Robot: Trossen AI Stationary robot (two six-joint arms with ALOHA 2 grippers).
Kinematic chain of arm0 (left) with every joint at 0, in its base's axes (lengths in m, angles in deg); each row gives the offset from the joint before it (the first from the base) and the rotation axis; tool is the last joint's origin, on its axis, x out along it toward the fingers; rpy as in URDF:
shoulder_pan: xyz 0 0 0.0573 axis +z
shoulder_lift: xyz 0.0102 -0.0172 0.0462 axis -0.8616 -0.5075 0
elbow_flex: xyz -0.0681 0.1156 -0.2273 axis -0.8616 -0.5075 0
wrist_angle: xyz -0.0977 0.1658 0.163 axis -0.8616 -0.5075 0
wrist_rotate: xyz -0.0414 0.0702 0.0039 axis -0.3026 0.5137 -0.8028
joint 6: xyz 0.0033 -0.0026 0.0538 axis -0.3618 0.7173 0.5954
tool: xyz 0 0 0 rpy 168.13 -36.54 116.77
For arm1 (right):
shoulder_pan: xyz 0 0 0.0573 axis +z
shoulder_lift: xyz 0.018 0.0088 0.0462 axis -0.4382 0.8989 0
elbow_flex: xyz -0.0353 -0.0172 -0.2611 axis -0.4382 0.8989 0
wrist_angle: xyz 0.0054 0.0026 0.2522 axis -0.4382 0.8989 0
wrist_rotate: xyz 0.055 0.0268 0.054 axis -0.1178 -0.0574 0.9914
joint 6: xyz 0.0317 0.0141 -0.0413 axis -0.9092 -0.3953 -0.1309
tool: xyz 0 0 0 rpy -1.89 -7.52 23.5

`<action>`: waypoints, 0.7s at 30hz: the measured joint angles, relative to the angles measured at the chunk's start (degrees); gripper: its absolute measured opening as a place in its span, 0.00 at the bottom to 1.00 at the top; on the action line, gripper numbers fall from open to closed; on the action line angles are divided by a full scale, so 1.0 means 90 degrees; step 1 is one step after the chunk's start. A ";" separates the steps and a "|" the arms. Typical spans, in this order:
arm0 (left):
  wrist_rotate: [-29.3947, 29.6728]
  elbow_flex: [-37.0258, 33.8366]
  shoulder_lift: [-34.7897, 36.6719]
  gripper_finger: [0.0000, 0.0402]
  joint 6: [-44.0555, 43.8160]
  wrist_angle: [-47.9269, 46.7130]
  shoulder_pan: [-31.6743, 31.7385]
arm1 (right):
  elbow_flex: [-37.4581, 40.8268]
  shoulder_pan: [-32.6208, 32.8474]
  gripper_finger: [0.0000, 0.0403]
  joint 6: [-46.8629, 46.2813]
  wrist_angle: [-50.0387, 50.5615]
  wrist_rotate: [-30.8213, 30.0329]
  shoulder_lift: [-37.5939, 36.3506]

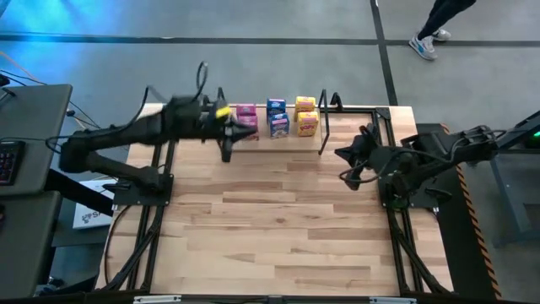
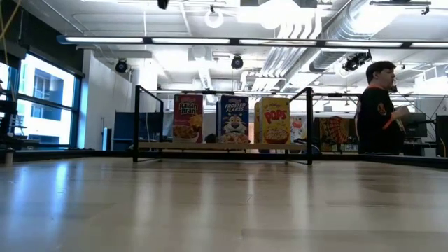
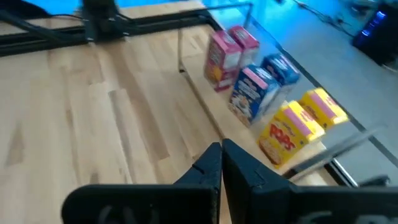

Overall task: Stack cereal on shelf
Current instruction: Return to Home Position

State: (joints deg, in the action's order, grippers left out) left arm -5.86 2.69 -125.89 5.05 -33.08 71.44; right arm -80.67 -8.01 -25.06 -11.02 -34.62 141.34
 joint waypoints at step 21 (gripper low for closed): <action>0.0948 -0.2851 0.2740 0.00 -0.0649 0.0994 -0.1000 | 0.2501 -0.0820 0.00 0.1259 -0.4314 0.2201 -0.1932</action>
State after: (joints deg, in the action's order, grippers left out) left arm 2.67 -22.96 -101.24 -0.78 -24.14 62.44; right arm -58.15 -15.39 -13.72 -49.85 -14.81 123.95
